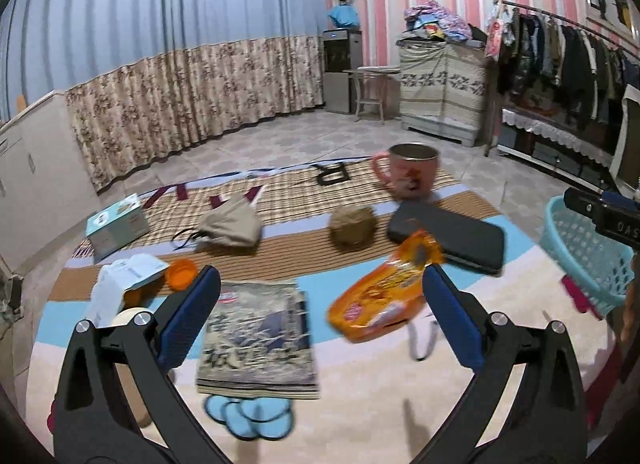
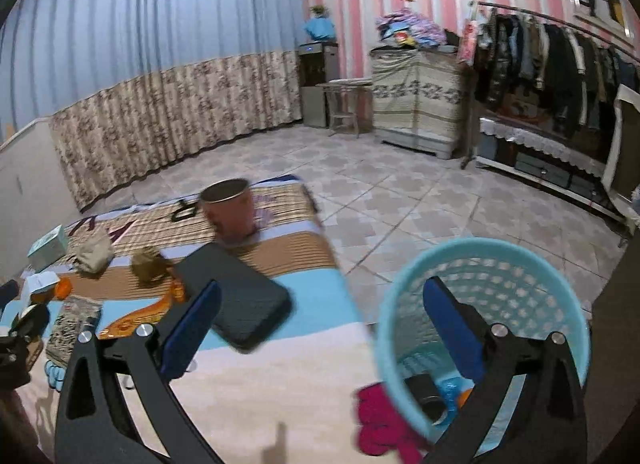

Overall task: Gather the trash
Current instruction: 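Move both tools back over the table toward the white round lid, then grasp the white round lid with the left tool while the right tool grasps the orange snack bag, then carry the white lid and orange snack bag over the blue basket, then open both tools to drop the lid and snack bag into the basket, then move both tools back over the table items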

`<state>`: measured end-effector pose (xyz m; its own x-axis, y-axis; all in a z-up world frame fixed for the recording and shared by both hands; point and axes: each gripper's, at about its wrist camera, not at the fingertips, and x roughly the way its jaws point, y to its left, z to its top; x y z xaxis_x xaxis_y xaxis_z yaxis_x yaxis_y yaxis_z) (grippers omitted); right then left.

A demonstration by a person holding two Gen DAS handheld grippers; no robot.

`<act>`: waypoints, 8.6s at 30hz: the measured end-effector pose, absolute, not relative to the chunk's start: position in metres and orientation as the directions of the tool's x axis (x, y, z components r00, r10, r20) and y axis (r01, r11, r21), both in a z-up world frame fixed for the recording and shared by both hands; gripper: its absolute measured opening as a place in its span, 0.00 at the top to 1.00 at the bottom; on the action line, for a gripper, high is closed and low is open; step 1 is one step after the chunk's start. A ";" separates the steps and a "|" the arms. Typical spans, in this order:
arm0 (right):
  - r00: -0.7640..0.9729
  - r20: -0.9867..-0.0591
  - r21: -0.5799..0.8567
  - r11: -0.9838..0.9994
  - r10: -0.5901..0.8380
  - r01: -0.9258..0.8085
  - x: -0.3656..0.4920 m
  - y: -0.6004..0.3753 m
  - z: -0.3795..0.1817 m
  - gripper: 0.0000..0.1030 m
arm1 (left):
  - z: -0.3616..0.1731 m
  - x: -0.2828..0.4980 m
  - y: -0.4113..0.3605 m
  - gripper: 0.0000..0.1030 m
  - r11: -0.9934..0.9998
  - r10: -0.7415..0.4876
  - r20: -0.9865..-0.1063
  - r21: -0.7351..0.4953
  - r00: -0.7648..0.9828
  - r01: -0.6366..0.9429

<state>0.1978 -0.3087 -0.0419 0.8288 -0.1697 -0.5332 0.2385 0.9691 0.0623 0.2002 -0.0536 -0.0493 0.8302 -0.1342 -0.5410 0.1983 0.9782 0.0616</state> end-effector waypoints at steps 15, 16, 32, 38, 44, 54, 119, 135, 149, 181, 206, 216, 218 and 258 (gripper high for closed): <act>0.815 -0.571 -0.009 0.994 -0.098 0.113 0.241 -0.215 -0.072 0.04 | -0.082 0.231 0.061 0.06 1.000 0.007 -0.632 -0.017 0.775 -0.023; 0.813 -0.575 -0.008 0.994 -0.094 0.110 0.242 -0.213 -0.074 0.04 | -0.086 0.232 0.066 0.06 0.999 0.025 -0.644 -0.006 0.764 -0.039; 0.745 -0.666 0.100 0.985 -0.040 0.141 0.263 -0.243 -0.097 0.04 | -0.116 0.256 0.093 0.42 0.994 0.059 -0.742 -0.015 0.668 -0.104; 0.744 -0.667 0.114 0.983 -0.029 0.141 0.264 -0.243 -0.099 0.04 | -0.115 0.256 0.095 0.42 0.993 0.068 -0.734 -0.014 0.676 -0.116; 0.731 -0.682 0.090 0.993 0.005 0.078 0.268 -0.226 -0.106 0.06 | -0.097 0.246 0.090 0.43 0.994 0.037 -0.697 -0.048 0.716 -0.098; 0.683 -0.730 0.032 0.999 0.030 -0.009 0.281 -0.192 -0.117 0.42 | -0.082 0.245 0.083 0.64 0.994 0.034 -0.670 -0.051 0.741 -0.091; 0.748 -0.656 0.133 0.991 0.105 -0.022 0.267 -0.228 -0.101 0.96 | -0.098 0.249 0.079 0.41 0.996 0.079 -0.720 0.024 0.690 -0.089; 0.844 -0.536 0.122 0.991 0.021 0.053 0.208 -0.306 -0.025 0.96 | -0.023 0.238 -0.028 0.41 0.997 -0.077 -0.605 -0.026 0.793 0.077; 0.788 -0.553 0.031 0.939 -0.270 0.343 0.121 -0.477 -0.002 0.96 | -0.008 0.207 -0.233 0.41 0.919 -0.352 -0.524 -0.035 0.776 0.393; 0.710 -0.635 0.071 0.893 -0.304 0.445 0.116 -0.538 -0.053 0.96 | -0.020 0.205 -0.344 0.10 0.861 -0.429 -0.514 0.015 0.743 0.508; 0.698 -0.662 0.063 0.907 -0.273 0.415 0.156 -0.491 -0.075 0.13 | -0.006 0.202 -0.262 0.05 0.923 -0.304 -0.503 0.053 0.809 0.380; 0.727 -0.626 0.056 0.914 -0.281 0.401 0.159 -0.453 -0.063 0.07 | -0.014 0.196 -0.202 0.05 0.935 -0.294 -0.504 0.026 0.812 0.355; 0.742 -0.605 0.041 0.920 -0.288 0.390 0.160 -0.436 -0.060 0.04 | -0.016 0.193 -0.191 0.05 0.938 -0.284 -0.499 0.031 0.819 0.344; 0.789 -0.612 0.000 0.998 -0.049 0.062 0.310 -0.200 -0.084 0.04 | -0.088 0.276 0.124 0.05 0.998 0.049 -0.666 -0.005 0.745 -0.070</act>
<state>0.3098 -0.2000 -0.0841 0.7891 -0.0492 -0.6122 0.0619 0.9981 -0.0005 0.2760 0.1244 -0.0875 0.7446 0.0490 -0.6657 -0.0697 0.9976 -0.0045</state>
